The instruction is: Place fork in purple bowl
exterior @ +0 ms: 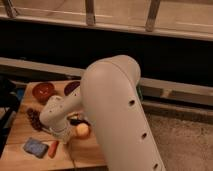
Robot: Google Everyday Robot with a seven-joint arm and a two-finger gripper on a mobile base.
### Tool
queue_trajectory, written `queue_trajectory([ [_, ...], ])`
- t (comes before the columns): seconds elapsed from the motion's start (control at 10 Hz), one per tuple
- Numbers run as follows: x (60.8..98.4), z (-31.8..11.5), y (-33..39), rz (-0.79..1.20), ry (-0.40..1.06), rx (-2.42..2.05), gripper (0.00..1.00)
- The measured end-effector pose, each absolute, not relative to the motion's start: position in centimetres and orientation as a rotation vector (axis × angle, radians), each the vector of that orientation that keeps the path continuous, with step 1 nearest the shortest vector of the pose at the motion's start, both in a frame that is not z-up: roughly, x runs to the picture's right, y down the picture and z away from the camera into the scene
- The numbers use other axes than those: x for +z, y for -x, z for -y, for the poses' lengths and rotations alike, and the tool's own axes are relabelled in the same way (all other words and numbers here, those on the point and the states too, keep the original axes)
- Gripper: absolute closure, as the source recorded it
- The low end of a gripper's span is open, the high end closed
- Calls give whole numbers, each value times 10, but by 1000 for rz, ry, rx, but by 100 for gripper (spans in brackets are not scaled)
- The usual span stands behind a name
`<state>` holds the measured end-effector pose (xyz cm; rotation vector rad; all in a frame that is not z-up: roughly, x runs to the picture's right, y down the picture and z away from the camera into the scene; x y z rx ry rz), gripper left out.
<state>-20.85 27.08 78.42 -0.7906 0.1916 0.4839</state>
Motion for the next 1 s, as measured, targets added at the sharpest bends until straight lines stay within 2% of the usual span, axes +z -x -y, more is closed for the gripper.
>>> queue_trajectory([
  [0.4, 762, -245, 203, -167, 726, 507, 100],
  [1.0, 703, -148, 177, -177, 545, 544, 100],
])
